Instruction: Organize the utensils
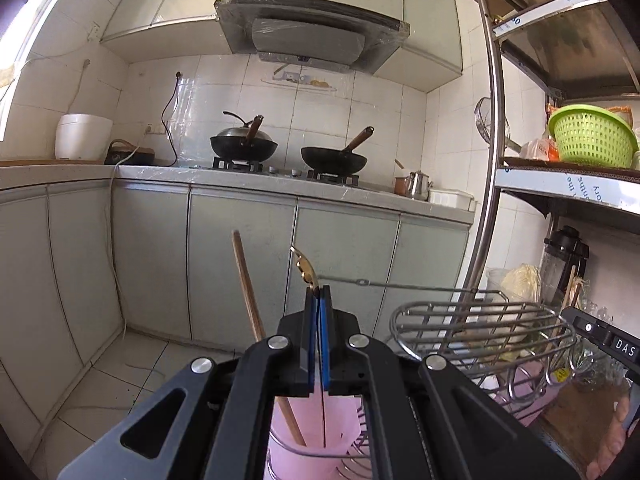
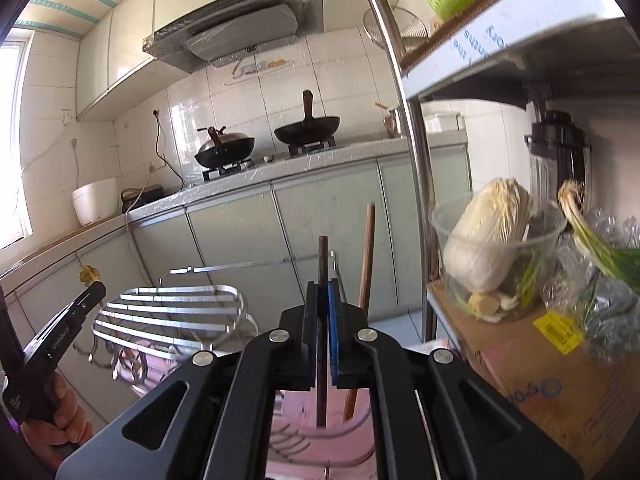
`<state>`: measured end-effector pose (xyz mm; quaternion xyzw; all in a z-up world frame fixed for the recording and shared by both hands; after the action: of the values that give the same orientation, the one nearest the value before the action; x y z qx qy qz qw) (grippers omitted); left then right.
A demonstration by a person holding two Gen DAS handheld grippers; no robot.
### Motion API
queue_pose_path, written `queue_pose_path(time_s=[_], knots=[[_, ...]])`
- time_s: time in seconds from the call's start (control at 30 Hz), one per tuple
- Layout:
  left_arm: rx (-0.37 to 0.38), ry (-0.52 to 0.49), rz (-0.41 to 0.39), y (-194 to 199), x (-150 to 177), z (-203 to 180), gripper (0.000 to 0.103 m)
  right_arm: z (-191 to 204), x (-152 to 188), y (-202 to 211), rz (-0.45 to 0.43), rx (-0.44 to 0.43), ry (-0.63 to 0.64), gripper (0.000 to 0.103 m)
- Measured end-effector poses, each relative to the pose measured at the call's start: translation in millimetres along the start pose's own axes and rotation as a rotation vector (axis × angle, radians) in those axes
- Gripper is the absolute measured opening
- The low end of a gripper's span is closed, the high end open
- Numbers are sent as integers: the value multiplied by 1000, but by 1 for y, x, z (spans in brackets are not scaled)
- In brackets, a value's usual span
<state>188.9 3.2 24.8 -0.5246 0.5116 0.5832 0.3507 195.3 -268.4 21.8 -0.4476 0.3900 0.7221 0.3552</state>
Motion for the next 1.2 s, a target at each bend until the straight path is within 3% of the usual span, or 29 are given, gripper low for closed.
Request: queue_pose_path(time_s=[0.37,0.67,0.87,1.03,1.2], knots=[[-33,-71,169,-3,37,-7,2,0,40,1,149,26,-45,5],[-45,-99,235,4,46,-7,3,6,44,4,213,36,-49,5],[-34,-83,278,11,51,-4,17,14,48,9,260,30,-44,7],[-13,-96,308,19,54,-1,18,18,46,20,253,30,-42,37],[4,-84,299,35,50,7,18,24,47,35,246,30,-48,38]])
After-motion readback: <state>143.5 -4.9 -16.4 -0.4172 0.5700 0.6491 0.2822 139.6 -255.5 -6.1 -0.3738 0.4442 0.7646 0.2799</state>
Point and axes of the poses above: each gripper's, at about its wrist camera, not at the fingertips, and y roughly against the way its jaws point, z to its left, x to its underside, the point moved 10 cm from there along -y, roughly the way its jaws point, and after that the axes turned 14 degrees about -x, right-handed, at the moved point
